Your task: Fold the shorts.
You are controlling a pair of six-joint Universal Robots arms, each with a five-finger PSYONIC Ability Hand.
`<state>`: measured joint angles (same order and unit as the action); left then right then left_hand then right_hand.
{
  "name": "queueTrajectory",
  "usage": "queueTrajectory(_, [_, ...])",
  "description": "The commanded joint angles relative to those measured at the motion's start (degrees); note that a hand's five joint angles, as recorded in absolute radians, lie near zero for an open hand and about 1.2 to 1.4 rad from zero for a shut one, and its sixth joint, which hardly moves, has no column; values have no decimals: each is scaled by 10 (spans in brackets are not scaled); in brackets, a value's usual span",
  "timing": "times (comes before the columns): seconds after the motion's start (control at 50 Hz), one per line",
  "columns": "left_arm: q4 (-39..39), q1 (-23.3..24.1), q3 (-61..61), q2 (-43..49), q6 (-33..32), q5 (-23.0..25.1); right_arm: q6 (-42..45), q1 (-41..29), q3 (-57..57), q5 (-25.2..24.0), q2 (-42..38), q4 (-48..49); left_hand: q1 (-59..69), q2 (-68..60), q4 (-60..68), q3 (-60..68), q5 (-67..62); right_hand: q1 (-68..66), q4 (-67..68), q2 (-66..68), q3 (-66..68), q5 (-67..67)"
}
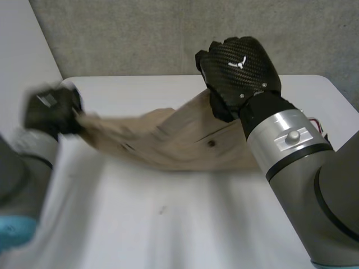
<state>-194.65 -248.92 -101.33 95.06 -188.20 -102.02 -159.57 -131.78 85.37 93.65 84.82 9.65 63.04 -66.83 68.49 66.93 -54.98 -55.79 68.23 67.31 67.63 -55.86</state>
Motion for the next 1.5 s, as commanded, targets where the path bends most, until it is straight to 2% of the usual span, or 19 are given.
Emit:
queueTrajectory(0.02, [-28,-79,100,-114,-57,35,-21,-24,13,-3,-3,-19,170,-132,115,131,-150,-242,118,127,124,-141])
queueTrajectory(0.08, [-28,-66,165,-136,-53,70,-64,-31,14,-4,9,-30,170,-132,115,131,-150,-242,118,127,124,-141])
queueTrajectory(0.14, [-30,-56,199,-138,-52,70,-106,-30,16,-5,34,-31,170,-132,115,131,-150,-242,118,127,124,-141])
queueTrajectory(0.26, [-56,4,299,-100,-39,70,-196,-25,46,-12,89,-29,170,-132,115,131,-150,-242,118,127,124,-141])
queueTrajectory(0.4, [-63,117,372,73,-47,78,-219,13,102,-13,89,-29,170,-132,115,131,-150,-242,118,127,124,-141])
queueTrajectory(0.64, [-78,203,448,364,-96,121,-219,125,214,-44,9,-26,170,-132,115,131,-150,-242,118,127,124,-141])
queueTrajectory(0.76, [-103,222,505,442,-97,129,-217,171,246,-48,-19,-23,170,-132,115,131,-150,-242,118,127,124,-141])
queueTrajectory(0.78, [-108,225,511,449,-97,131,-215,179,250,-47,-26,-22,140,-102,85,101,-120,-242,118,127,124,-141])
queueTrajectory(0.8, [-111,230,515,455,-97,134,-215,182,253,-46,-27,-22,33,5,-22,-6,-14,-242,118,127,124,-141])
queueTrajectory(0.82, [-115,234,517,460,-98,139,-215,185,255,-46,-30,-20,-98,136,-152,-137,117,-136,12,21,18,-35])
queueTrajectory(0.84, [-128,240,519,464,-98,148,-213,187,255,-46,-31,-18,-329,367,-384,-368,349,18,-143,-133,-137,119])
queueTrajectory(0.86, [-145,243,521,467,-99,158,-211,195,255,-44,-33,-13,-480,517,-534,-519,499,344,-469,-460,-463,445])
queueTrajectory(0.88, [-155,243,521,467,-99,161,-211,201,253,-44,-33,-11,-524,562,-579,-563,544,458,-582,-573,-576,559])
queueTrajectory(0.98, [-191,241,517,449,-99,160,-182,228,234,-44,-33,-9,-530,568,-585,-569,550,458,-582,-573,-576,559])
queueTrajectory(1.06, [-192,236,499,389,-99,148,-143,237,216,-47,-27,-9,-530,568,-585,-569,550,458,-582,-573,-576,559])
queueTrajectory(1.2, [-176,176,374,268,-99,121,-12,238,193,-70,10,-11,-527,564,-581,-565,546,458,-582,-573,-576,559])
queueTrajectory(1.34, [-95,151,230,146,-96,118,113,237,213,-146,38,-16,-505,543,-559,-544,524,457,-581,-572,-575,558])
queueTrajectory(1.38, [-50,145,184,109,-94,109,149,238,224,-187,39,-26,-493,531,-547,-532,512,395,-520,-511,-514,496])
queueTrajectory(1.5, [62,136,75,22,-82,47,172,240,232,-254,36,-98,-451,489,-505,-490,470,296,-420,-411,-414,396])
